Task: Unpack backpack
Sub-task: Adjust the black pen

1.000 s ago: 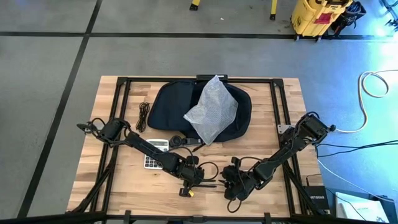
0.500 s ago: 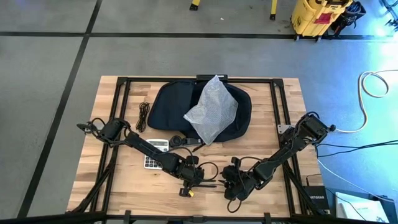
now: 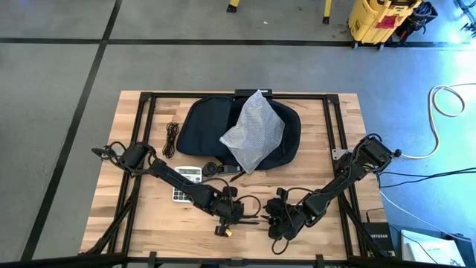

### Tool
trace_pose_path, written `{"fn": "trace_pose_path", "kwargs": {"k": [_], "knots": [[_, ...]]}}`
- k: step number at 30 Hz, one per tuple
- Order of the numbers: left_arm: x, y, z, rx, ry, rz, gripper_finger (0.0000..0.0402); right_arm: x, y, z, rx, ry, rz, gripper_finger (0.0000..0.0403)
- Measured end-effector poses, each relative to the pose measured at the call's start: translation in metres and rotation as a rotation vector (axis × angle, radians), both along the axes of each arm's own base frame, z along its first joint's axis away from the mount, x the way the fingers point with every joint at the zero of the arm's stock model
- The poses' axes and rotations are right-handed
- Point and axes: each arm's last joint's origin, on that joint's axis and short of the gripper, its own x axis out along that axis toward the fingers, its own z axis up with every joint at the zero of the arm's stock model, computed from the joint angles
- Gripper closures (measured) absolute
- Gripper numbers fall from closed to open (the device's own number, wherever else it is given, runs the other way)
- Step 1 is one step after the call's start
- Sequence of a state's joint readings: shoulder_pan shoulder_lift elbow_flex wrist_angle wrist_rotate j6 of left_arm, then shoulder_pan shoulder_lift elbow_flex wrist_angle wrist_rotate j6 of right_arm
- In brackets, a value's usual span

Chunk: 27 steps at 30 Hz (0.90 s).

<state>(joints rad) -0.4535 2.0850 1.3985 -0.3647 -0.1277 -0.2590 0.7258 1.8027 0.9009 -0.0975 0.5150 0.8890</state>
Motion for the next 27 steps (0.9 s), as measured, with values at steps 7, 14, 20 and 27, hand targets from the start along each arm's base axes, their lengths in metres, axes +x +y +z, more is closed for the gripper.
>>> {"fn": "trace_pose_path", "kwargs": {"k": [7,14,20,27], "knots": [[0.004,-0.004,0.008,0.006,-0.036,-0.009,0.0325,0.0,0.0,0.0,0.005,-0.006,0.0,0.026],[0.007,-0.006,0.013,0.04,-0.066,0.002,0.0325,0.001,0.001,0.001,0.015,-0.017,0.0,0.026],[0.003,-0.006,0.029,0.104,-0.085,-0.013,0.0325,0.002,0.002,0.002,0.025,-0.028,0.0,0.026],[-0.01,0.008,0.068,0.226,-0.265,0.011,0.0326,0.002,0.002,0.002,0.03,-0.033,0.001,0.026]]}}
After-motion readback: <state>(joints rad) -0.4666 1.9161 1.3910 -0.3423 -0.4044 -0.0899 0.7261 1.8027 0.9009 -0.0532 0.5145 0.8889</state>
